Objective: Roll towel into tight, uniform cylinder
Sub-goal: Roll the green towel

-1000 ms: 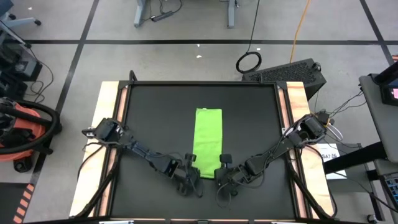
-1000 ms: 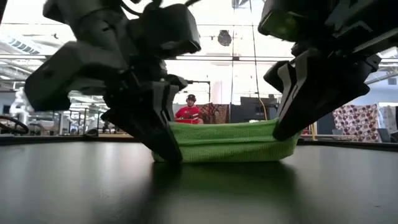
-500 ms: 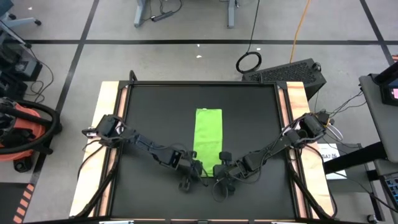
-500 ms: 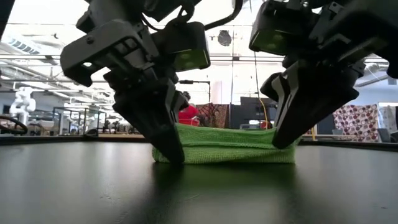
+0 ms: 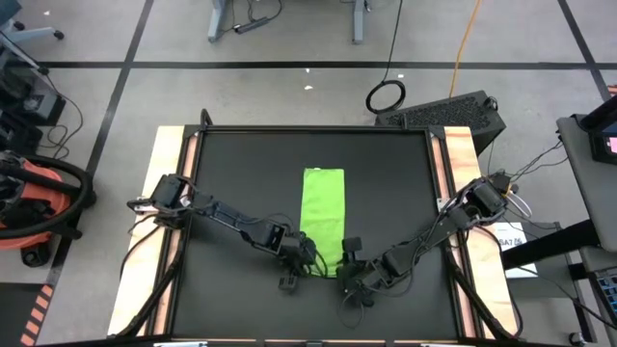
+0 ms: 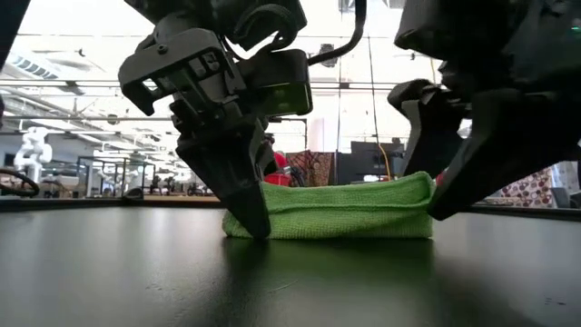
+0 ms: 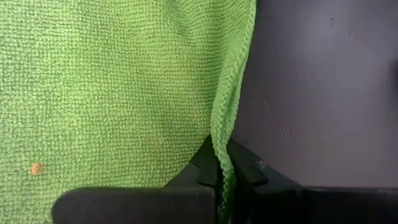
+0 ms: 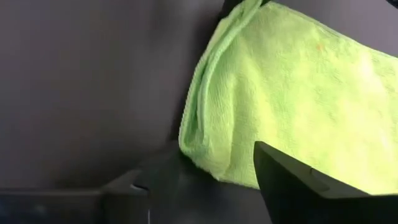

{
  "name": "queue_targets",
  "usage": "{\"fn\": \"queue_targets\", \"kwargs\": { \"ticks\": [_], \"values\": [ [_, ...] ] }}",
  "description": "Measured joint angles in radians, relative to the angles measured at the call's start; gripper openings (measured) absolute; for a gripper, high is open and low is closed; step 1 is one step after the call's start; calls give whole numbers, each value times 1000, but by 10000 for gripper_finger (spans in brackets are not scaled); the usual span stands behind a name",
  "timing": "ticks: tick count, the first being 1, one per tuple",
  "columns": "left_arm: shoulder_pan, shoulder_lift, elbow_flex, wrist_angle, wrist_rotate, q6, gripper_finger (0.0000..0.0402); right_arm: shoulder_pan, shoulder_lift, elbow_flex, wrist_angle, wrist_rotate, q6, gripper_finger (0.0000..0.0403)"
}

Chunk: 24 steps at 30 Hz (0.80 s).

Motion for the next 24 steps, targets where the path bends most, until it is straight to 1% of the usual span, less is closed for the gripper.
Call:
{"fn": "queue_targets", "kwargs": {
  "ticks": [2, 4, 10, 13, 16, 19, 24],
  "values": [
    [5, 0, 0, 1, 1, 0, 12, 3, 0, 0, -14, 10, 4, 183],
    [13, 1, 0, 4, 11, 0, 12, -1, 0, 0, -15, 2, 6, 159],
    [33, 3, -2, 32, 46, -15, 12, -14, 5, -1, -9, -25, 7, 52],
    [39, 3, -2, 33, 60, -19, 12, -23, 5, -1, 1, -56, 10, 11],
    [39, 3, -2, 31, 60, -22, 12, -30, 5, -5, 0, -76, 61, 8],
    [39, 3, -1, 21, 61, -28, 12, -34, 5, -38, 1, -89, 137, 4],
    [34, 3, -1, 12, 61, -49, 20, -56, -3, -118, 120, -160, 262, 3]
  ]
}}
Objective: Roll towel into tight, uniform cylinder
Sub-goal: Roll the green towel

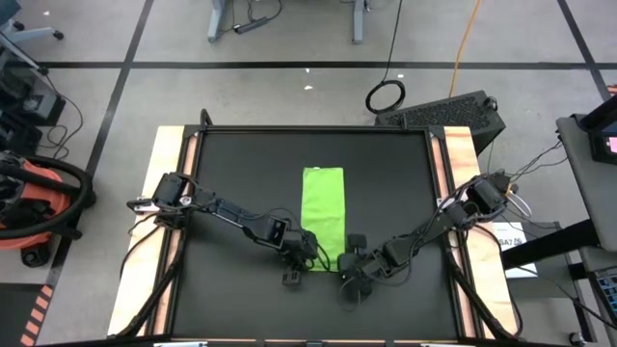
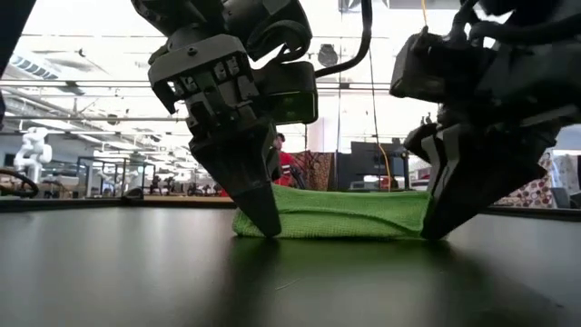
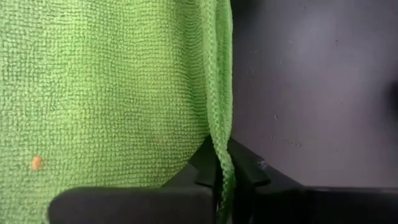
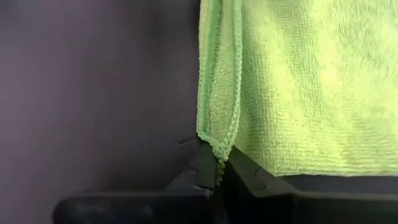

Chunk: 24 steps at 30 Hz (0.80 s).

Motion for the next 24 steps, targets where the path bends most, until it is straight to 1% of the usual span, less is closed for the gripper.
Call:
{"fn": "queue_targets", "kwargs": {
  "ticks": [3, 5, 9, 11, 18, 21, 24],
  "values": [
    [0, -1, 0, -3, 1, -23, 30, -12, -15, -33, 84, -31, 17, 2],
    [0, -1, 0, -5, 2, -26, 37, -21, -28, -43, 98, -49, 26, 2],
    [0, -2, 0, -3, 3, -50, 62, -53, -58, -64, 109, -125, 39, 2],
    [-1, -2, 0, -1, 3, -51, 78, -68, -69, -77, 120, -156, 55, 2],
    [-9, -3, 1, 6, 1, -44, 147, -97, -108, -120, 145, -196, 109, 2],
    [-16, -11, 2, -5, -24, -20, 179, -112, -113, -135, 198, -245, 115, 2],
    [-20, -31, 1, -43, -79, 3, 207, -130, -113, -145, 246, -287, 128, 2]
  ]
}}
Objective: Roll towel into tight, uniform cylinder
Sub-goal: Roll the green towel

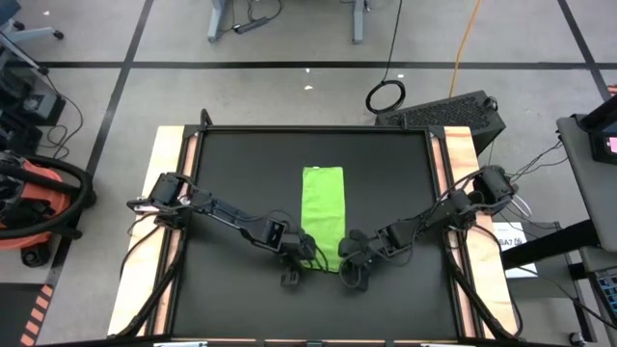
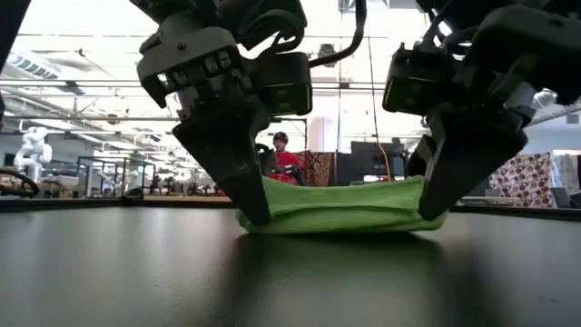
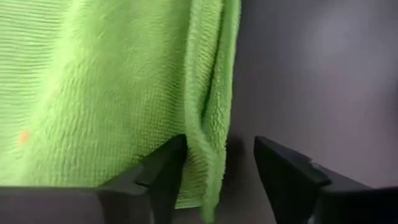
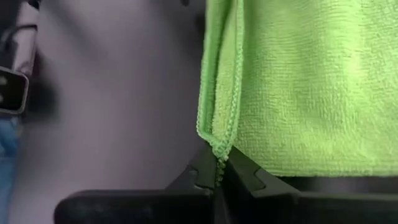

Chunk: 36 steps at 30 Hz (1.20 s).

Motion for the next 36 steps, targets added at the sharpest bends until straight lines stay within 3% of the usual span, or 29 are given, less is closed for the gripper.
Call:
{"fn": "queue_targets", "kwargs": {
  "ticks": [10, 15, 20, 36],
  "values": [
    [-62, -115, 6, -173, -272, 67, 242, -51, -1, -8, 48, -119, 19, 2],
    [-135, -119, 6, -137, -328, 132, 242, -72, -1, -8, 95, -155, 28, 2],
    [-207, -119, 7, -195, -542, 145, 242, -90, -1, -7, 104, -190, 39, 2],
    [-339, -84, 8, 47, -585, 238, 242, -123, -1, -7, 156, -237, 87, 2]
  ]
}}
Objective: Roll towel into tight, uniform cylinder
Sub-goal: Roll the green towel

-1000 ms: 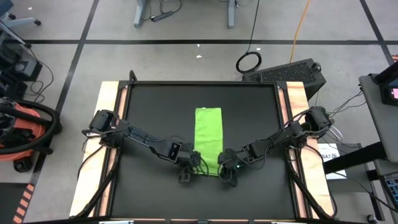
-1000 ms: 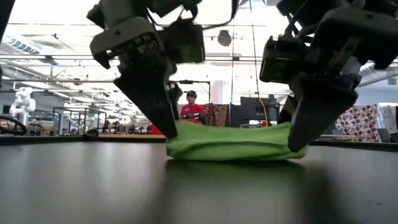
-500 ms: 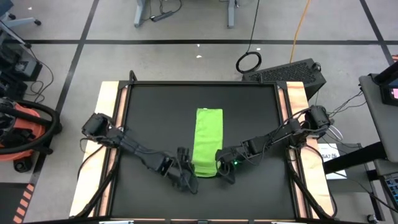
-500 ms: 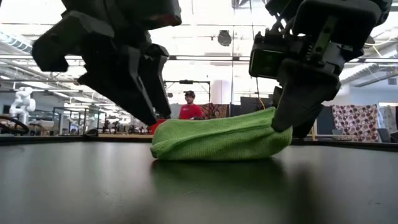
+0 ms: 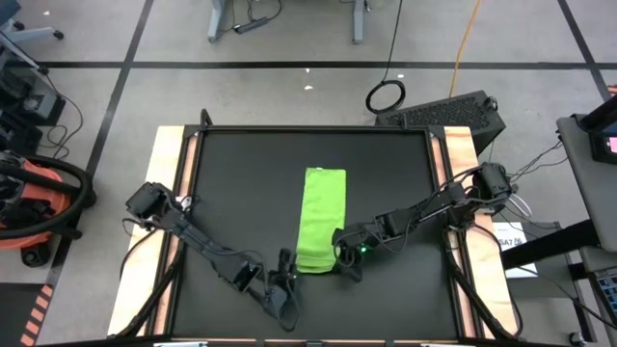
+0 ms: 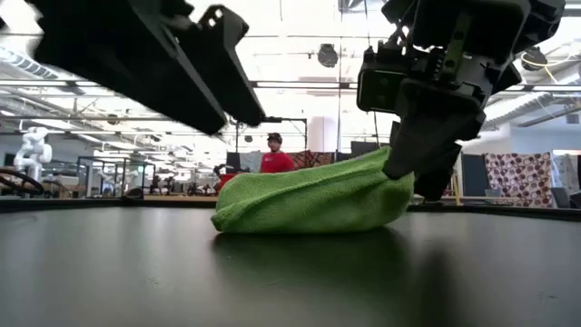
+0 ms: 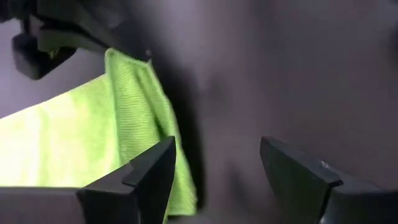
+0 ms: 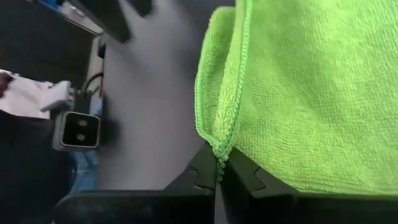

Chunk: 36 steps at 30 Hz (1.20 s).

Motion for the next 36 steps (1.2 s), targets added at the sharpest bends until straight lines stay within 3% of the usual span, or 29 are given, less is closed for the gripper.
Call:
{"fn": "queue_targets", "kwargs": {
  "ticks": [5, 21, 27, 36],
  "values": [
    [3, 58, 0, -1, -111, -35, 242, -8, 0, 1, 23, -16, 14, 2],
    [61, 159, 3, 8, -154, -130, 237, -6, 0, 1, 9, -16, 34, 2],
    [90, 160, 3, 5, -123, -108, 163, -5, 0, 1, -1, -39, 32, 6],
    [129, 160, 2, 6, -13, -52, 38, -4, 0, 1, -73, -71, -27, 58]
  ]
}}
